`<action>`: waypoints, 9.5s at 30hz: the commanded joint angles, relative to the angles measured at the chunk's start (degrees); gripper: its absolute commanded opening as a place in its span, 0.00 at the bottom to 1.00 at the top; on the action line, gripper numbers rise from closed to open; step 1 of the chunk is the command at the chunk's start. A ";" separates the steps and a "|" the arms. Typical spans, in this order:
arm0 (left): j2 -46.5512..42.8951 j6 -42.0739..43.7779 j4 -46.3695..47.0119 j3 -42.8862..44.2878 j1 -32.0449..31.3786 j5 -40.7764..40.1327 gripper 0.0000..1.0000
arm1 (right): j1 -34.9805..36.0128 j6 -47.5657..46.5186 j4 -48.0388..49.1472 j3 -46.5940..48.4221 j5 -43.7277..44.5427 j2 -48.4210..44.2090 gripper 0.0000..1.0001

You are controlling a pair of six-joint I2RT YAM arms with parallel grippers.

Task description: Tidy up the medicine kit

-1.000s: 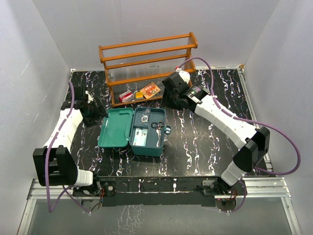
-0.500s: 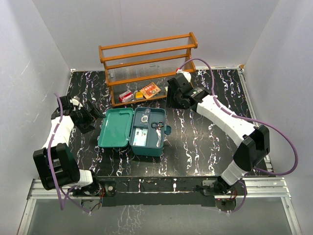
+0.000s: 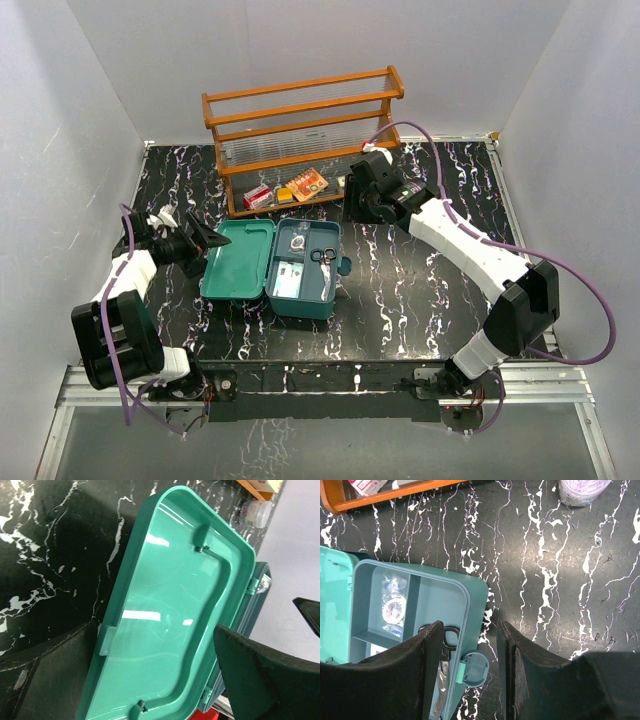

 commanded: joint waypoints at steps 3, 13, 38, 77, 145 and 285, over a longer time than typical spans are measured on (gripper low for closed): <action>-3.45 -0.17 -0.65 2.93 0.02 9.35 0.98 | -0.77 -1.81 3.33 -0.05 -0.44 -3.69 0.44; -7.00 -1.08 -4.92 9.37 0.02 11.49 0.96 | -1.56 -0.95 3.40 -1.47 0.05 -3.97 0.43; -0.80 -9.32 -0.91 24.67 -8.75 16.10 0.89 | -3.49 1.76 4.39 -4.37 -0.20 -5.15 0.43; 7.38 -4.88 -6.38 30.15 -30.71 -8.13 0.83 | -6.06 -0.61 14.58 -10.70 -14.95 -9.32 0.49; 11.84 -1.31 -14.86 23.31 -31.05 -1.55 0.85 | -6.85 24.46 59.94 -50.05 -31.93 -17.60 0.98; -38.22 6.10 -30.28 32.15 -31.78 -49.70 0.99 | -3.82 -5.72 -3.40 -14.86 9.60 -42.61 0.89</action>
